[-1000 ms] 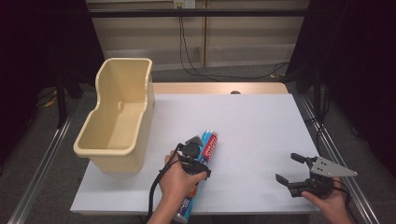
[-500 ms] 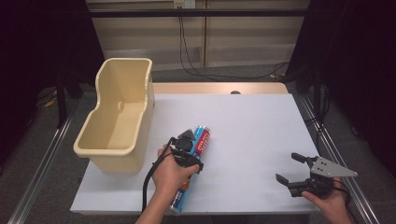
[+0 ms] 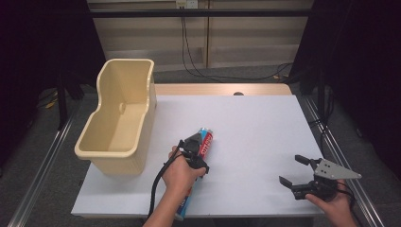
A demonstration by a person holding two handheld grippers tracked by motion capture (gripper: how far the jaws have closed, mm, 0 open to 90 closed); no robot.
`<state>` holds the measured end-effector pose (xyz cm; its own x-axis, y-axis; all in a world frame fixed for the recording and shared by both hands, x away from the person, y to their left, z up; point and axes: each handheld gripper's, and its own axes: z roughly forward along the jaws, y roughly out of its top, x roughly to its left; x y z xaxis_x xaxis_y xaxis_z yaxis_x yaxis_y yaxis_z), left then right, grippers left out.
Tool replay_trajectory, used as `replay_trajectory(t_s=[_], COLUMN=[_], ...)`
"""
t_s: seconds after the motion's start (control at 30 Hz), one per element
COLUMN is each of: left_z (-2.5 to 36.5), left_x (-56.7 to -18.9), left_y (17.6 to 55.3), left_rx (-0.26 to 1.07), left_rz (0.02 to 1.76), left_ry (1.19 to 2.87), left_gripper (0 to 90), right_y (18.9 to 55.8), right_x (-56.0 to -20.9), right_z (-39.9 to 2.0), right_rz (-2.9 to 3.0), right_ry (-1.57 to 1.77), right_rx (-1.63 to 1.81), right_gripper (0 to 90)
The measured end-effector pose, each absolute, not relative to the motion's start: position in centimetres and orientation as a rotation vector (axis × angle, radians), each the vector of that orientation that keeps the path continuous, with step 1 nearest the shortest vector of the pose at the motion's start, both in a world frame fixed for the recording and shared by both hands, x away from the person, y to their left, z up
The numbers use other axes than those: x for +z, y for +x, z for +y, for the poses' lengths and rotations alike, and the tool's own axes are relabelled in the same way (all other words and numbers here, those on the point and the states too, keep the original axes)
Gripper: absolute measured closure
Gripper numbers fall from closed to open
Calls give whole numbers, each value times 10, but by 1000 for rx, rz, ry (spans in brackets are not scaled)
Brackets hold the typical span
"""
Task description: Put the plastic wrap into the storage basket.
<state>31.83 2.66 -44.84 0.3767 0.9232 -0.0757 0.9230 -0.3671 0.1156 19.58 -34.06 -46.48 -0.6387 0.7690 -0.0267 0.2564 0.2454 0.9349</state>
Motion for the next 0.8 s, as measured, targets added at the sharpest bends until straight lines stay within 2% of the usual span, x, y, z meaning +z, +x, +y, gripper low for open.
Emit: replay_trajectory(t_s=[0.17,0.4,0.8], left_z=[26,39,67], left_x=[-446,-434,-363], left_y=[321,327,338], left_rx=[-19,-79,-78], left_rz=[1681,1716,1701], left_ry=[2526,2474,2392], left_gripper=[320,321,321], right_y=[196,197,197], right_x=[-465,-466,-465], right_z=[-341,-341,-341], right_rz=[2041,2041,2044], right_ry=[929,933,921], right_rx=[1386,1384,1385], right_gripper=[31,31,31])
